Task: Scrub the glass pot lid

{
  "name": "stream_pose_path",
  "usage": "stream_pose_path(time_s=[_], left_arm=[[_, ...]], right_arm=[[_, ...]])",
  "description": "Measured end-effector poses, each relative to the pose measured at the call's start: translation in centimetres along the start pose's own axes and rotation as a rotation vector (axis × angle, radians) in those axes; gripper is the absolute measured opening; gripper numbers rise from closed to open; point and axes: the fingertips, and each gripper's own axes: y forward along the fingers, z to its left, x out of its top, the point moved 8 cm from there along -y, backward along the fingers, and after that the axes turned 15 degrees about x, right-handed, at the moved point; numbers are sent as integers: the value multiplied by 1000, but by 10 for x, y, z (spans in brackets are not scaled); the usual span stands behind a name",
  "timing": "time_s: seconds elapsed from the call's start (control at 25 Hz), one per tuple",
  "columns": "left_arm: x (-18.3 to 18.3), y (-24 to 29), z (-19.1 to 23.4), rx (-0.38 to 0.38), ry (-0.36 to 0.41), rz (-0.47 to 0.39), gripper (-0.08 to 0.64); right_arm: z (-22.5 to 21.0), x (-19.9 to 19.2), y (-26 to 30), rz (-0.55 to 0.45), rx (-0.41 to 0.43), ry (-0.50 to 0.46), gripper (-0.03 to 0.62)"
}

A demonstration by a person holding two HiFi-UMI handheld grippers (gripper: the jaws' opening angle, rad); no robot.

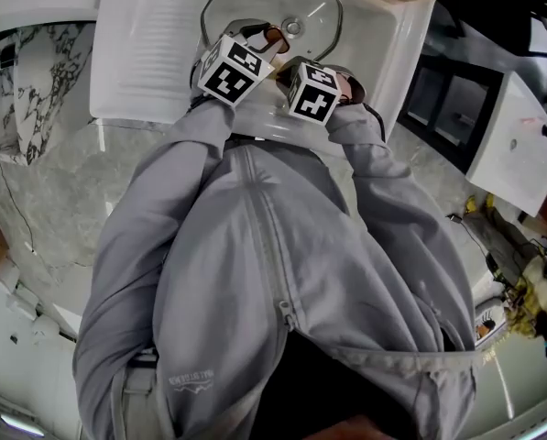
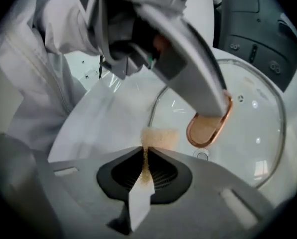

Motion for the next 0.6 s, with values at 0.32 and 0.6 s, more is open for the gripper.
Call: stream_pose_path(time_s=[0.32, 0.6], left_arm=[[9, -24, 20, 6, -96, -165, 129], [39, -87, 48, 70, -160, -395, 96]], right_arm=[[30, -3, -65, -164, -200, 191, 29], [55, 27, -153, -494, -579, 288, 29]])
